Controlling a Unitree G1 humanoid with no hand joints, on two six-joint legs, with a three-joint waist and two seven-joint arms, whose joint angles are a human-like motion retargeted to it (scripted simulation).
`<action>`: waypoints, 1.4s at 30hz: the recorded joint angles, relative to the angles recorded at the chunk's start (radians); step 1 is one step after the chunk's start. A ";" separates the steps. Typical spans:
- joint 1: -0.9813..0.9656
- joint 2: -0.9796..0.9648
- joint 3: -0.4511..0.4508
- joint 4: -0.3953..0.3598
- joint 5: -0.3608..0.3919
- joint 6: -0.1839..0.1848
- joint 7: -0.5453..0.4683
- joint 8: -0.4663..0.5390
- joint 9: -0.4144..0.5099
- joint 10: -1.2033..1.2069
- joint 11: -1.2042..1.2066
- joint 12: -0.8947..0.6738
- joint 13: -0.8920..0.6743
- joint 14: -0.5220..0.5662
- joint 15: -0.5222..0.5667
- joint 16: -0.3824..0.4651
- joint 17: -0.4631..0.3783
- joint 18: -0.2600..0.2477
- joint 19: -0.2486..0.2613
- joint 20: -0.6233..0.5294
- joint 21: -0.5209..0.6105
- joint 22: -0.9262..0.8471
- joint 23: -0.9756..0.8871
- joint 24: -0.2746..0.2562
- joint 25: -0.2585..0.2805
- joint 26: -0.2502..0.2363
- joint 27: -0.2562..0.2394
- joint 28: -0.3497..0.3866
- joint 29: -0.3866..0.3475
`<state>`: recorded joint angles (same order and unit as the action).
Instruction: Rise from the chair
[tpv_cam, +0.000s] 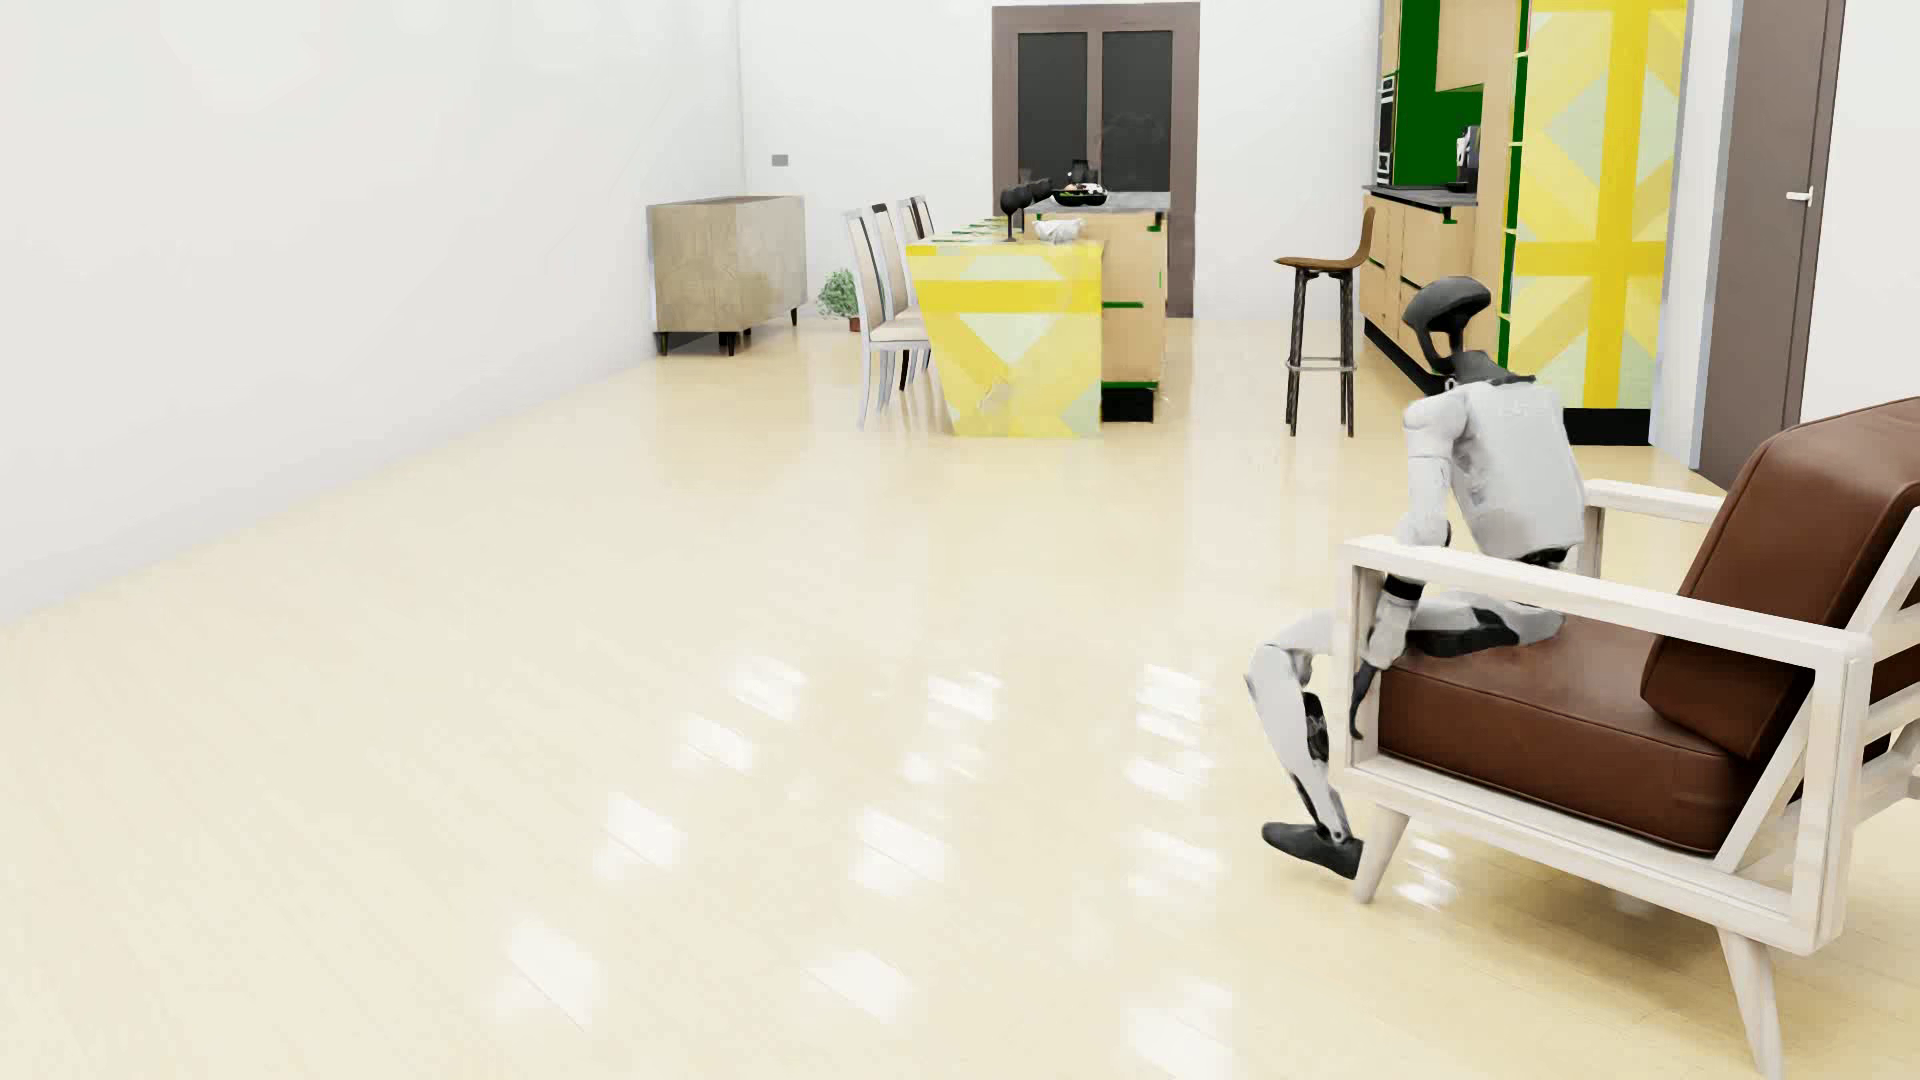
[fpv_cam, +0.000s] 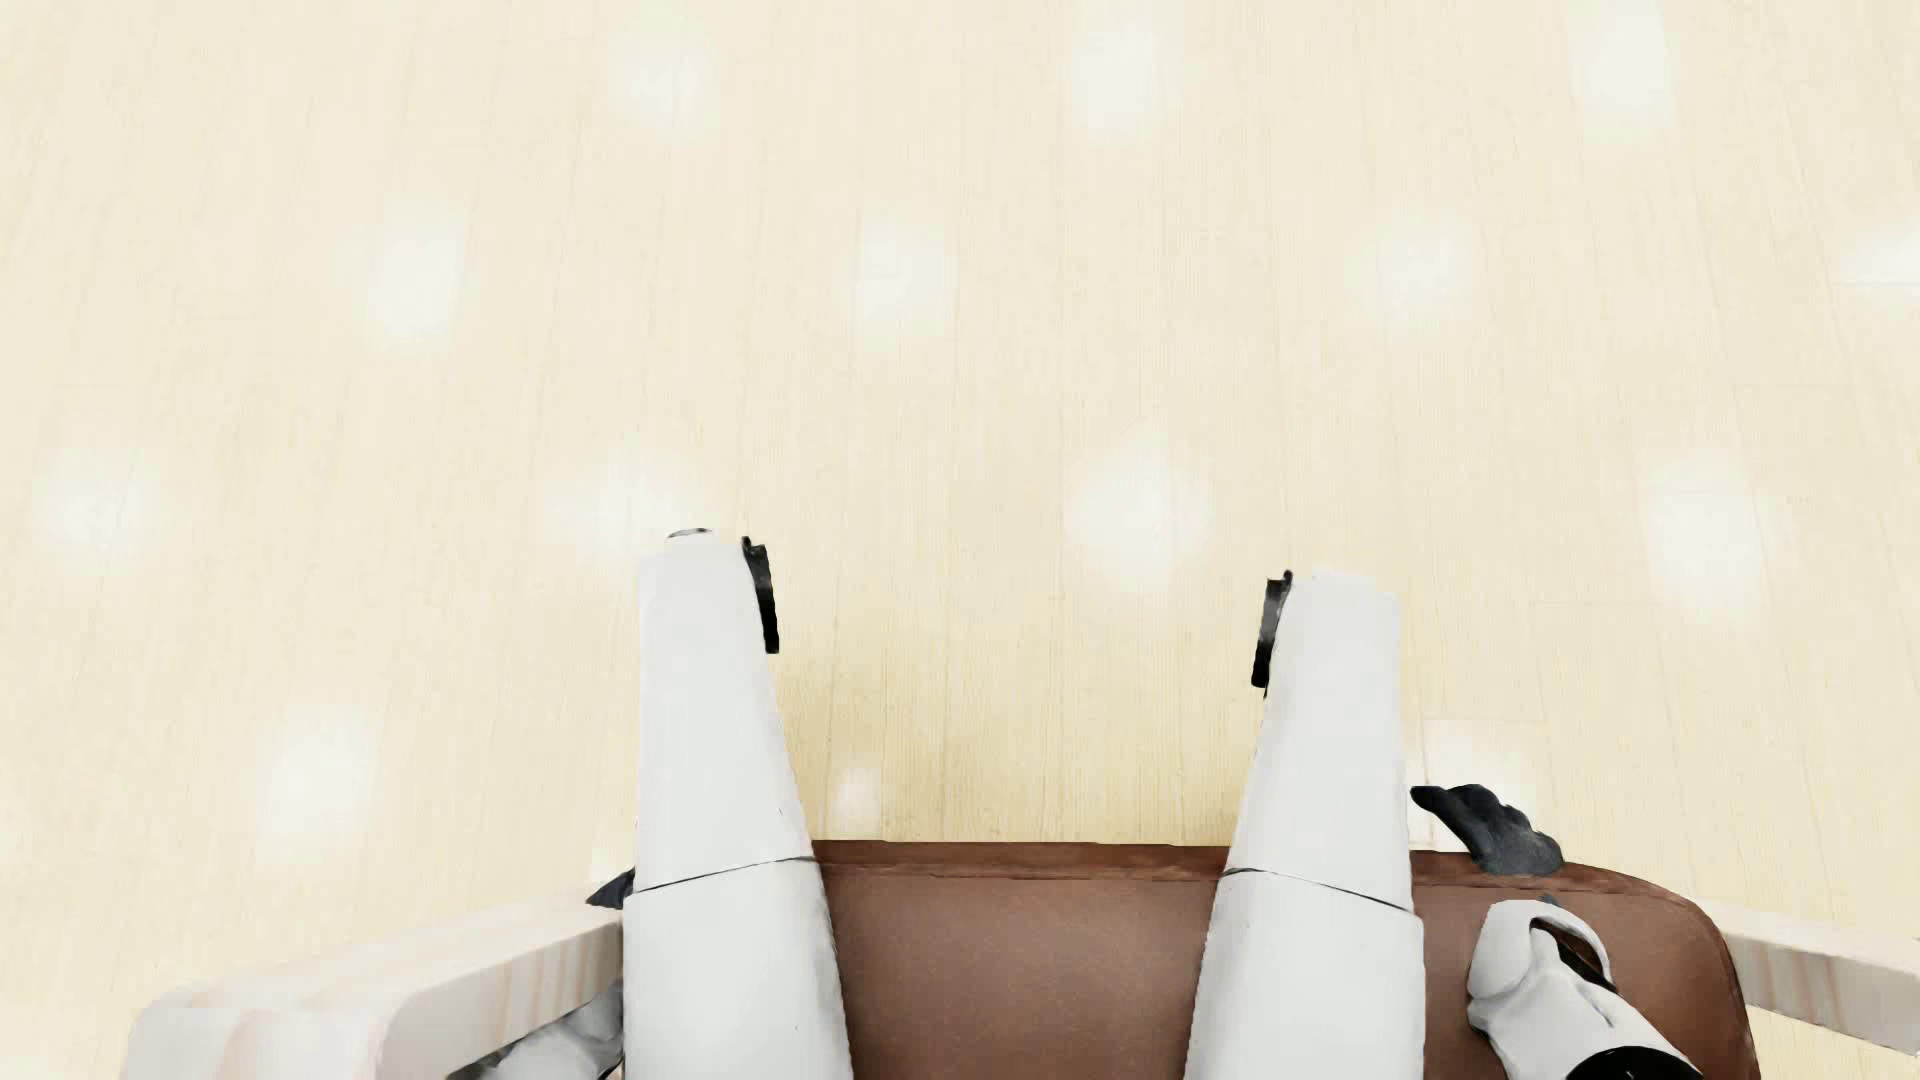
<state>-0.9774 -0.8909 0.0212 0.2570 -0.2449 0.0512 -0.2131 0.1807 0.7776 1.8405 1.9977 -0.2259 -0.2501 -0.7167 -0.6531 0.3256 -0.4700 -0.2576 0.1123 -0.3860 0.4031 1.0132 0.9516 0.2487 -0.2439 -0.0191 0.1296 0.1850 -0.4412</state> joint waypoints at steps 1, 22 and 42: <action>0.015 0.007 -0.006 0.009 -0.002 -0.001 0.004 -0.005 -0.010 -0.004 0.001 0.003 -0.017 -0.007 -0.007 -0.017 0.023 -0.005 -0.005 0.006 0.019 0.034 0.053 -0.024 0.010 -0.051 -0.009 0.008 0.011; -0.014 -0.045 -0.004 -0.004 0.053 0.021 -0.007 0.003 0.027 0.008 -0.035 -0.022 0.026 -0.017 0.073 -0.005 0.056 0.006 0.016 0.009 -0.043 0.021 0.092 -0.008 0.029 -0.021 -0.031 0.013 0.009; 0.520 0.728 0.048 -0.138 0.156 -0.079 0.060 -0.175 -0.414 -0.831 -1.284 0.154 0.091 0.364 0.256 0.023 0.166 0.161 -0.125 0.028 0.031 0.010 0.194 0.036 -0.002 -0.077 -0.061 -0.024 0.085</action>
<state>-0.4576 -0.1630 0.0687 0.1193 -0.0885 -0.0277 -0.1530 0.0057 0.3638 1.0096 0.7137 -0.0720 -0.1588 -0.3526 -0.3966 0.3486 -0.3040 -0.0962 -0.0122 -0.3585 0.4346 1.0232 1.1454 0.2852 -0.2457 -0.0958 0.0684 0.1606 -0.3567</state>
